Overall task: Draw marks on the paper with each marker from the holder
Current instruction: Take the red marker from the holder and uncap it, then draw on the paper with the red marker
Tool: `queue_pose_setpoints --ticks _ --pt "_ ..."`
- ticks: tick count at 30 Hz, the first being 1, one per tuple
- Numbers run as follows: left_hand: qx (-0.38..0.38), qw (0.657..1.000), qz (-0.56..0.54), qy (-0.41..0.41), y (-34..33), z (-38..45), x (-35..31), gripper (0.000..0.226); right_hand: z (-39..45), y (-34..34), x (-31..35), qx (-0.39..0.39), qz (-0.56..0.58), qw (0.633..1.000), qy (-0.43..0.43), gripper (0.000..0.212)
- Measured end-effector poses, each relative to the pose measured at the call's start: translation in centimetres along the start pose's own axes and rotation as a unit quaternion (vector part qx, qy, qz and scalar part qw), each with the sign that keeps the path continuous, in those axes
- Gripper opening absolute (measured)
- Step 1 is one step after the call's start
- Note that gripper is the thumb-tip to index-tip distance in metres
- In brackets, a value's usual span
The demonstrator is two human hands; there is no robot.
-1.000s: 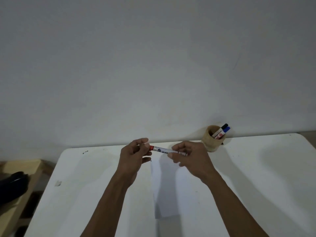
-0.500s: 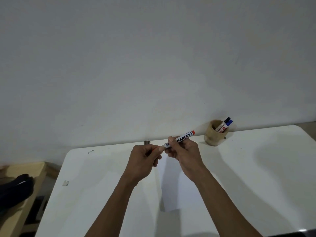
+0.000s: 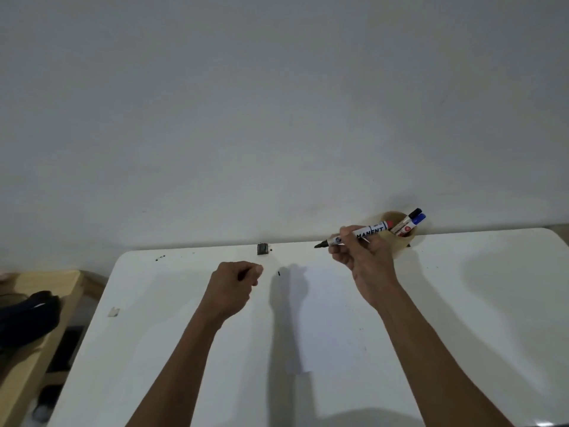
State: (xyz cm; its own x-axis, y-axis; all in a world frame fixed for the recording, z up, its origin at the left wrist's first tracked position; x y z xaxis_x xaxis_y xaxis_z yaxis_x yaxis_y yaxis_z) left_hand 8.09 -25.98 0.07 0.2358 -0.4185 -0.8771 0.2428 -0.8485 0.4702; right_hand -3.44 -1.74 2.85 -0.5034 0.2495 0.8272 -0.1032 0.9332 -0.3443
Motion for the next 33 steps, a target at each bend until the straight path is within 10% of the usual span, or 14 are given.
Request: queue_pose_setpoints --ticks 9,25,33 --pt "-0.050 0.983 0.173 0.030 -2.8 3.8 3.7 0.009 0.2 1.1 -5.8 -0.059 -0.043 0.995 -0.060 0.026" --pt "-0.074 0.982 0.152 0.083 -4.0 3.8 6.9 0.045 1.3 2.0 -7.8 -0.061 -0.091 0.991 -0.079 0.024" --pt "-0.042 0.957 0.267 -0.106 -8.6 -1.9 5.9 0.043 3.5 1.0 -8.5 -0.019 -0.139 0.988 -0.058 0.013"
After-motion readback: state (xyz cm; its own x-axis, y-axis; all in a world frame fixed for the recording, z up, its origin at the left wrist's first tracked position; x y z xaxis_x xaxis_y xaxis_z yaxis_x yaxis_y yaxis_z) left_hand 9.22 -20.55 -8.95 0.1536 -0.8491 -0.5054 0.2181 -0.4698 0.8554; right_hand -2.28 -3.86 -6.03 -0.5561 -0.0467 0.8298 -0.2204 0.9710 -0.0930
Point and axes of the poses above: each hand's wrist, its own z-axis towards the middle knuckle, its own y-axis out of the back of the hand, x = y × z, the point moved 8 cm from there along z, towards the middle knuckle, and after that the axes turned 13 degrees about -y, right-handed, at the moved point
